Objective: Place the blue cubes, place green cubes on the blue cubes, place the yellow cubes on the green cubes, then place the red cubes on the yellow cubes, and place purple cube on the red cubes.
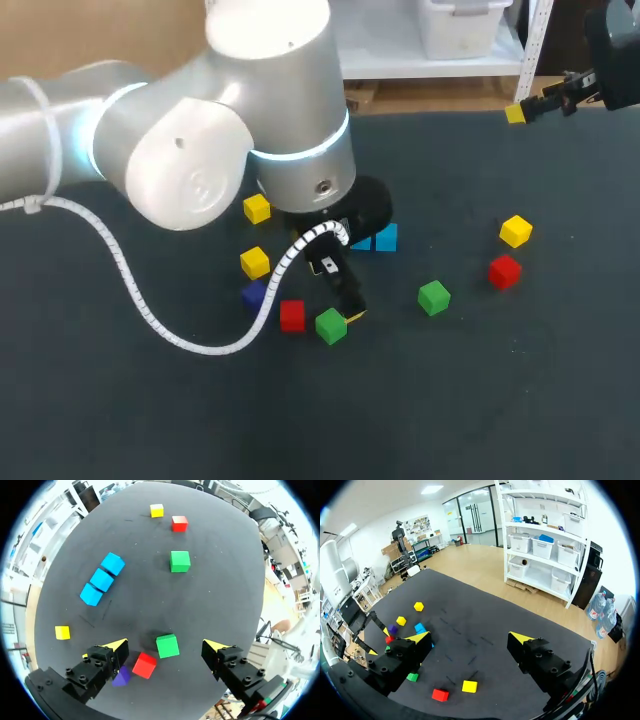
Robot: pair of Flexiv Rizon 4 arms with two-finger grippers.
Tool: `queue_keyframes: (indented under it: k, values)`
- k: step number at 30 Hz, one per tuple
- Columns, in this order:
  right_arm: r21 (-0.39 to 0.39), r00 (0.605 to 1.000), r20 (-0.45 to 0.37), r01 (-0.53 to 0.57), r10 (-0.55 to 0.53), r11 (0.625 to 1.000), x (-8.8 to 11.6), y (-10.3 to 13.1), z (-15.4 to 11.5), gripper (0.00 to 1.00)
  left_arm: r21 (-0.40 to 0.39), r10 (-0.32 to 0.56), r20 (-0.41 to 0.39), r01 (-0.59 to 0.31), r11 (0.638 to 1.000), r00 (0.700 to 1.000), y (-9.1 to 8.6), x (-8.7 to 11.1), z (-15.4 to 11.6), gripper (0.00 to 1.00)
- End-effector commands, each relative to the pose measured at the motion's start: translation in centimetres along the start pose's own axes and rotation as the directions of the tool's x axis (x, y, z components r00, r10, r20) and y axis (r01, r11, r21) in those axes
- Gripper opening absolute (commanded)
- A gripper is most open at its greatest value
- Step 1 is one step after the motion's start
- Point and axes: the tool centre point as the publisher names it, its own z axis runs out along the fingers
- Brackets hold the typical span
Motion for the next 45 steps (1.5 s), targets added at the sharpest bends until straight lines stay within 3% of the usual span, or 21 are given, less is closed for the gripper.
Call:
queue_keyframes:
  k: [1,6,8,9,14,31,32,33,35,36,39,40,45]
  values:
    - [-0.003,1.0,0.002,0.001,-0.001,1.0,0.0,-0.1,0.1,1.0,0.007,-0.03,0.008,0.03,1.0,1.0,-0.4,0.3,0.8,1.0]
    - [-0.003,1.0,0.002,0.001,-0.001,1.0,0.0,-0.1,0.1,1.0,0.001,-0.048,0.001,0.048,0.999,0.999,-0.5,1.0,2.1,1.0]
    - [-0.003,1.0,0.002,0.001,-0.001,1.0,0.0,-0.1,0.1,1.0,0.016,-0.054,-0.016,0.054,0.998,0.998,-0.6,1.3,2.5,0.84]
    - [-0.003,1.0,0.002,0.001,-0.001,1.0,0.0,-0.1,0.1,1.0,0.016,-0.053,-0.018,0.053,0.998,0.998,-0.6,1.4,2.7,0.82]
    - [-0.003,1.0,0.002,0.001,-0.001,1.0,0.0,-0.1,0.1,1.0,0.016,-0.056,-0.037,0.056,0.998,0.998,-0.8,1.7,2.9,0.89]
    - [-0.003,1.0,0.002,0.001,-0.001,1.0,0.0,-0.1,0.1,1.0,0.042,-0.07,-0.082,0.073,0.996,0.994,-0.2,2.0,4.9,0.82]
    - [-0.003,1.0,0.002,0.001,-0.001,1.0,0.0,-0.1,0.1,1.0,0.033,-0.072,-0.08,0.074,0.997,0.994,-0.1,1.9,4.9,0.79]
    - [-0.003,1.0,0.002,0.001,-0.001,1.0,0.0,-0.1,0.1,1.0,0.028,-0.07,-0.081,0.072,0.997,0.994,-0.1,1.9,5.0,0.69]
    - [-0.003,1.0,0.002,0.001,-0.001,1.0,0.0,-0.1,0.1,1.0,0.02,-0.068,-0.079,0.07,0.997,0.995,0.0,1.9,4.9,0.42]
    - [-0.003,1.0,0.002,0.001,-0.001,1.0,0.0,-0.1,0.1,1.0,0.014,-0.065,-0.078,0.066,0.998,0.995,0.0,1.9,4.9,0.35]
    - [-0.003,1.0,0.002,0.001,-0.001,1.0,0.0,-0.1,0.1,1.0,0.024,-0.058,-0.067,0.059,0.998,0.996,0.1,1.8,4.8,0.24]
    - [-0.003,1.0,0.002,0.001,-0.001,1.0,0.0,-0.1,0.1,1.0,0.021,-0.051,-0.065,0.053,0.998,0.997,0.2,1.8,4.7,0.02]
    - [-0.003,1.0,0.002,0.001,-0.001,1.0,0.0,-0.1,0.1,1.0,0.015,-0.001,-0.034,0.002,1.0,0.999,0.4,1.5,3.4,0.0]
